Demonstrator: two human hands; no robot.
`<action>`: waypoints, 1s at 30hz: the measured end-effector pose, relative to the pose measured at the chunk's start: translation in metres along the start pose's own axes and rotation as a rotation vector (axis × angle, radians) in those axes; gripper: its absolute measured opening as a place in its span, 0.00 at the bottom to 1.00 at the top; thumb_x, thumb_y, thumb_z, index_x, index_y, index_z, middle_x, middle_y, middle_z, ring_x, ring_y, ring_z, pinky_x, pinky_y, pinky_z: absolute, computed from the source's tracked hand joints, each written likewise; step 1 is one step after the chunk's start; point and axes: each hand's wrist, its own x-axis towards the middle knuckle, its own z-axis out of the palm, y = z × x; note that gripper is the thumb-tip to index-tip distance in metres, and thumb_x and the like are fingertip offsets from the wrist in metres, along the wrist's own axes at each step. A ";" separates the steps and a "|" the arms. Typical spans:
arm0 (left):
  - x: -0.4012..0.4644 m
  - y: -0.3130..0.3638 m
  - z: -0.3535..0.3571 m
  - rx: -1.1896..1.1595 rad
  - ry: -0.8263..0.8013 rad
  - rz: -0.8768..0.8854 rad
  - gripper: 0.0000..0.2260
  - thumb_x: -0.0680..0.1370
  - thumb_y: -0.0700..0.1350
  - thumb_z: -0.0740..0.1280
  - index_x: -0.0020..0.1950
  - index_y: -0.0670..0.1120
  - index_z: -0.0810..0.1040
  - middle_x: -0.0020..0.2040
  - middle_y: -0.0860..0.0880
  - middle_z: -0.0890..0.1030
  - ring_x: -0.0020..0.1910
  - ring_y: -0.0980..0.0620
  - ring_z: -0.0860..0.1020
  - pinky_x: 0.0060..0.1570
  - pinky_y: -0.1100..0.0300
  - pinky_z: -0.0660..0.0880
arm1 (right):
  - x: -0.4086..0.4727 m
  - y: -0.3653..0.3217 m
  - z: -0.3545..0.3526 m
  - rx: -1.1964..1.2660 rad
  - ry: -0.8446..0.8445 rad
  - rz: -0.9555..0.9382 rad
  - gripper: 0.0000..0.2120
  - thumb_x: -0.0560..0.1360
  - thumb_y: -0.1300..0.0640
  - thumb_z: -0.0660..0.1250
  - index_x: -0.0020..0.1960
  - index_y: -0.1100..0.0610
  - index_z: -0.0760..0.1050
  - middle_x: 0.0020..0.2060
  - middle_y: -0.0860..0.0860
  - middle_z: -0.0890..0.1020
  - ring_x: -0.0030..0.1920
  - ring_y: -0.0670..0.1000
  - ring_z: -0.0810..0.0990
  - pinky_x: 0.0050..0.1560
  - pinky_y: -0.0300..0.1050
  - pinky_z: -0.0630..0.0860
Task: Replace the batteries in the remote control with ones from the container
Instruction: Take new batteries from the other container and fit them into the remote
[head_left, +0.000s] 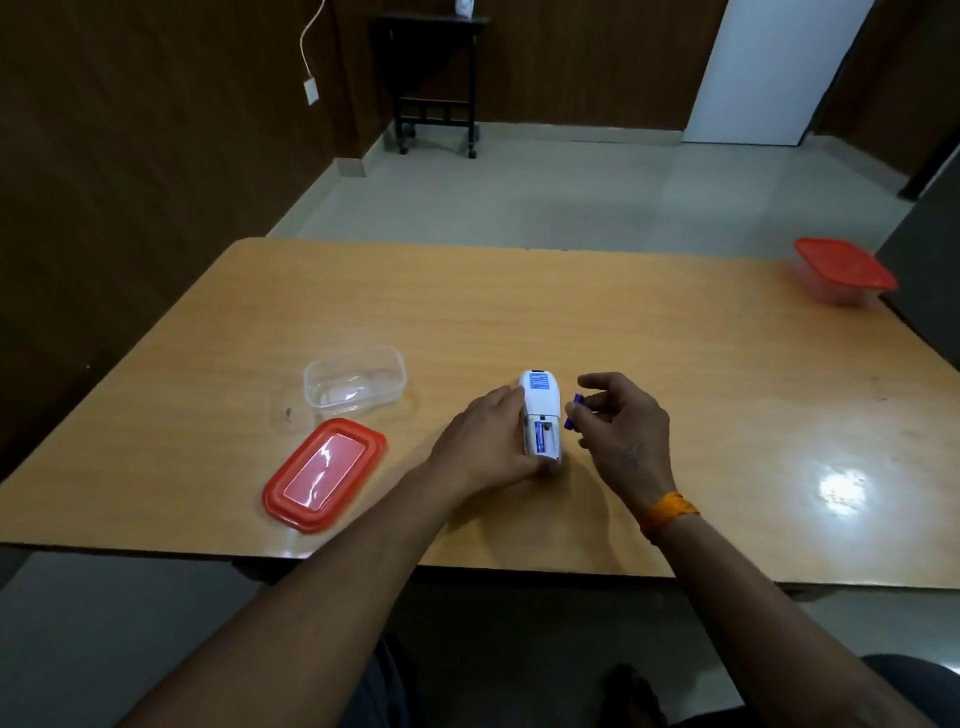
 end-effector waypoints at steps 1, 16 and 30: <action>0.004 -0.001 0.004 0.004 -0.009 0.004 0.47 0.70 0.67 0.75 0.83 0.50 0.61 0.82 0.50 0.66 0.79 0.47 0.67 0.73 0.48 0.70 | 0.000 0.000 0.001 -0.016 -0.018 -0.031 0.12 0.76 0.59 0.75 0.59 0.53 0.82 0.41 0.45 0.86 0.42 0.44 0.86 0.43 0.49 0.86; 0.019 -0.015 0.025 0.049 -0.023 0.029 0.58 0.63 0.73 0.70 0.85 0.47 0.55 0.86 0.47 0.57 0.84 0.47 0.58 0.80 0.47 0.59 | -0.016 -0.007 0.000 -0.391 -0.126 -0.463 0.03 0.74 0.62 0.74 0.44 0.57 0.80 0.37 0.52 0.84 0.35 0.56 0.80 0.36 0.53 0.78; 0.019 -0.018 0.027 0.050 0.004 0.073 0.53 0.69 0.71 0.71 0.85 0.45 0.57 0.85 0.45 0.60 0.83 0.45 0.60 0.80 0.47 0.60 | -0.014 -0.020 0.002 -0.498 -0.258 -0.214 0.03 0.73 0.58 0.76 0.42 0.57 0.85 0.39 0.54 0.86 0.41 0.56 0.80 0.42 0.46 0.71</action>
